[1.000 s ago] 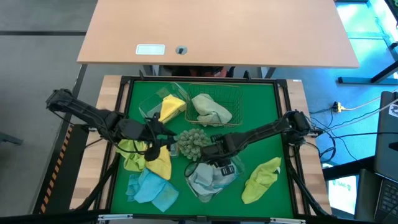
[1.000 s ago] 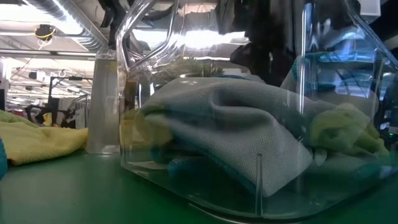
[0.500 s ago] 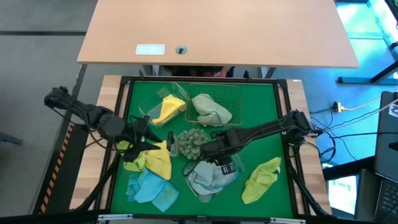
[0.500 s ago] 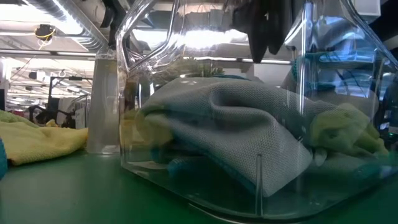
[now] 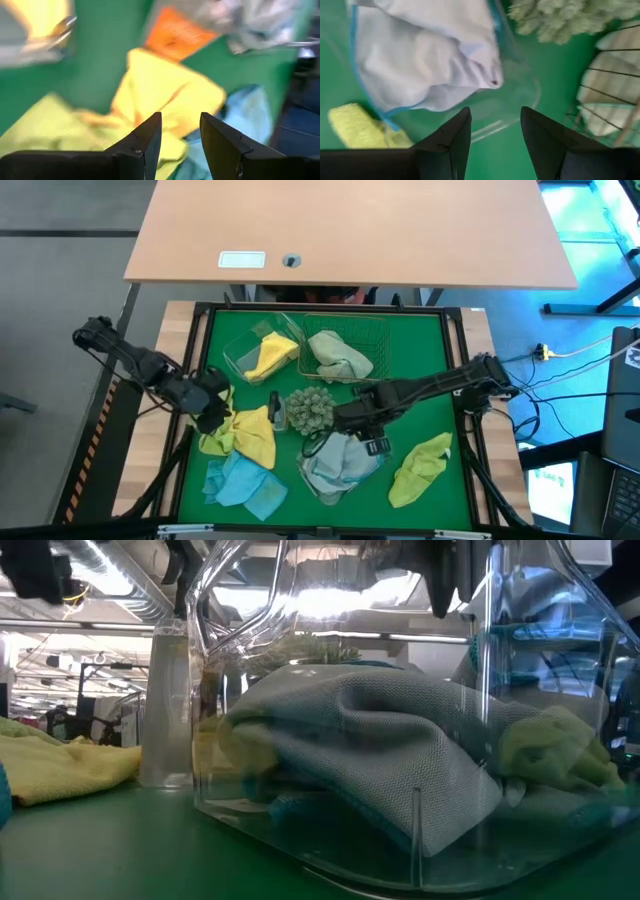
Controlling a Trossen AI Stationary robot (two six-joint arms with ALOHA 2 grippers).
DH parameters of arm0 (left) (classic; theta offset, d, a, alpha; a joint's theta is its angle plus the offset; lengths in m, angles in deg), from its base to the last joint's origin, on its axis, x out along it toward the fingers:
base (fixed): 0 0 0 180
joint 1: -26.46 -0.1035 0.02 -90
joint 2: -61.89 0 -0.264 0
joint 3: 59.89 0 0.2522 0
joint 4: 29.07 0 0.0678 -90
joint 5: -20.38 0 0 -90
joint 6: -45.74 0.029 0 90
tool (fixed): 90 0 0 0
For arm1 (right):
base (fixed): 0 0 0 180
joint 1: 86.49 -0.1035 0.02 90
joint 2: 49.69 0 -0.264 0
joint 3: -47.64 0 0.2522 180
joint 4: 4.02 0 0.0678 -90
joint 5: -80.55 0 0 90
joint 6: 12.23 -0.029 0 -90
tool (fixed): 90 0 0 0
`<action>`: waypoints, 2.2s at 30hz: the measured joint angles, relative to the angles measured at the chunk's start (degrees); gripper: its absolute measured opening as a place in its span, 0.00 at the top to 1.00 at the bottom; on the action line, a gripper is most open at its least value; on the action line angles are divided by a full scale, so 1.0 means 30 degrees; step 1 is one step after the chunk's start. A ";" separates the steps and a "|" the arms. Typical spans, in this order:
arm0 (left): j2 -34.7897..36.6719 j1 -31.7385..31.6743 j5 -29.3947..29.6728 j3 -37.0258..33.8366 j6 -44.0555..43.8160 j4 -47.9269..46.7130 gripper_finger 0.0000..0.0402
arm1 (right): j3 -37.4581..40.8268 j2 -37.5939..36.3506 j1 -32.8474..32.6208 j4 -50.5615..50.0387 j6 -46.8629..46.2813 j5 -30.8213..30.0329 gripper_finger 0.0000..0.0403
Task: Sort microfiber towel by color & place in baskets
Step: Put the left green microfiber towel into the wire basket
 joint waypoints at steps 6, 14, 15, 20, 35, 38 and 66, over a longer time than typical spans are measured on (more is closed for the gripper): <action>-0.1370 -0.0007 0.1671 0.0000 -0.3395 -0.2724 0.68 | 0.0579 -0.0874 -0.0880 0.0067 -0.0442 -0.1994 0.57; -0.3994 -0.0007 0.2551 -0.0012 -0.5259 -0.5164 0.68 | 0.2213 -0.1589 -0.2073 0.0292 -0.1383 -0.3511 0.57; -0.4309 -0.0008 0.2551 -0.0097 -0.5325 -0.5089 0.68 | 0.2529 -0.1680 -0.2224 0.0519 -0.1467 -0.3689 0.57; -0.5307 -0.0395 0.1818 -0.1619 -0.5367 -0.4031 0.68 | 0.4412 -0.2742 -0.2724 0.1474 -0.1937 -0.4021 0.57; -0.5544 -0.2707 0.2027 -0.4036 -0.4876 -0.1277 0.68 | 1.1222 -0.9231 -0.2651 0.5332 -0.5292 -0.5577 0.57; -0.5544 -0.2976 0.1981 -0.4036 -0.4887 -0.1225 0.68 | 1.2687 -1.0264 -0.2666 0.5873 -0.6257 -0.5695 0.57; -0.7854 -0.4313 -0.0640 -0.5333 -0.5922 0.0500 0.76 | 1.6938 -1.2314 -0.2651 1.0090 -0.7596 -0.5639 0.57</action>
